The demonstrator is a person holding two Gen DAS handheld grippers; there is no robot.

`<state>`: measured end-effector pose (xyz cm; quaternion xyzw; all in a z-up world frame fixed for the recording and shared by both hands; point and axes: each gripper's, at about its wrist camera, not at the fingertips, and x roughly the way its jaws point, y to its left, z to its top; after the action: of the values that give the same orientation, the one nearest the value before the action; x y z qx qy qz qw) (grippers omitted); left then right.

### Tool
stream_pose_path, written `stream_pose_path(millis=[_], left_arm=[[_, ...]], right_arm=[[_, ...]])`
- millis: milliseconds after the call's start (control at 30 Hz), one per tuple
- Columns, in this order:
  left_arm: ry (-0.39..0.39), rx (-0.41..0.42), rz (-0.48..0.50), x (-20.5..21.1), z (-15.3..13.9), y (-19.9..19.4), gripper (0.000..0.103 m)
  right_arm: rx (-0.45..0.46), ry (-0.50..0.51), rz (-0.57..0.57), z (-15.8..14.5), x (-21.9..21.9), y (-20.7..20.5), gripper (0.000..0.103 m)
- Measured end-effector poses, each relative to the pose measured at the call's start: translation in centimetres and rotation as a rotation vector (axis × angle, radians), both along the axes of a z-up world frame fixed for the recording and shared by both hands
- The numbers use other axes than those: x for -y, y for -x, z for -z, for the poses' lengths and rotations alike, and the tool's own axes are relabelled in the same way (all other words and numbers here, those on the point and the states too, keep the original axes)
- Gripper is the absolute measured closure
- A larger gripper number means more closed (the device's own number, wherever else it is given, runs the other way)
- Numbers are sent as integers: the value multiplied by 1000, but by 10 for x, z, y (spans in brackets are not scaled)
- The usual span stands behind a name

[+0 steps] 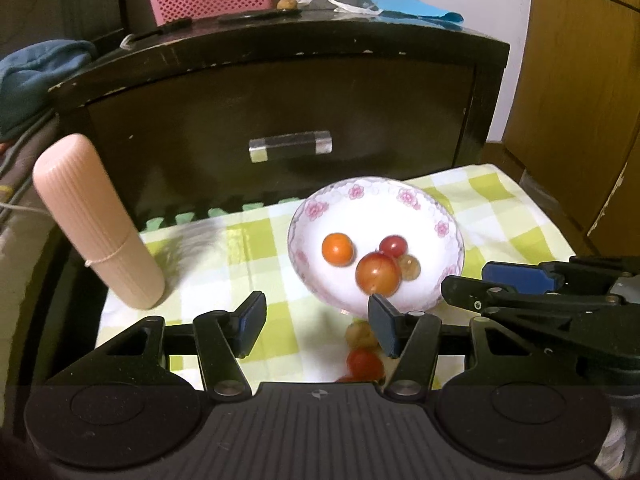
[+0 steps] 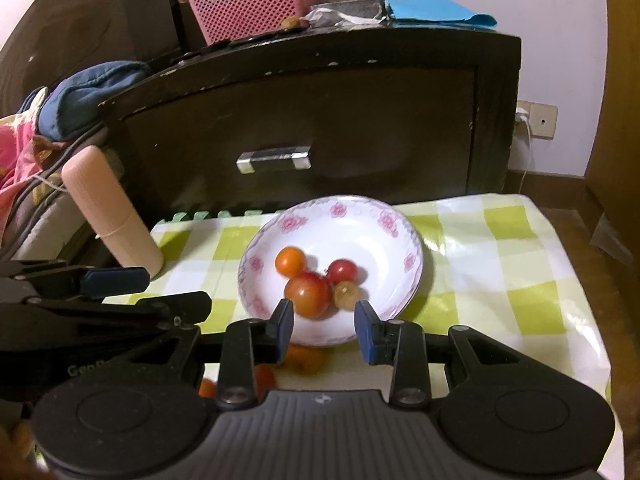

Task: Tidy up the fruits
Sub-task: 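Withdraw both open tools from the bowl toward the remaining fruits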

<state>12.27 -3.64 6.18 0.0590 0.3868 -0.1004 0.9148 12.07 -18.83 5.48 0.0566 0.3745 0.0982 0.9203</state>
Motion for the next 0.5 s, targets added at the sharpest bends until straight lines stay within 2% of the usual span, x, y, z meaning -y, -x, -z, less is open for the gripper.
stream_pose_path(millis=[500], left_arm=[[-23, -57, -13, -28, 15, 25, 40]], right_arm=[[-55, -2, -72, 15, -27, 18, 71]])
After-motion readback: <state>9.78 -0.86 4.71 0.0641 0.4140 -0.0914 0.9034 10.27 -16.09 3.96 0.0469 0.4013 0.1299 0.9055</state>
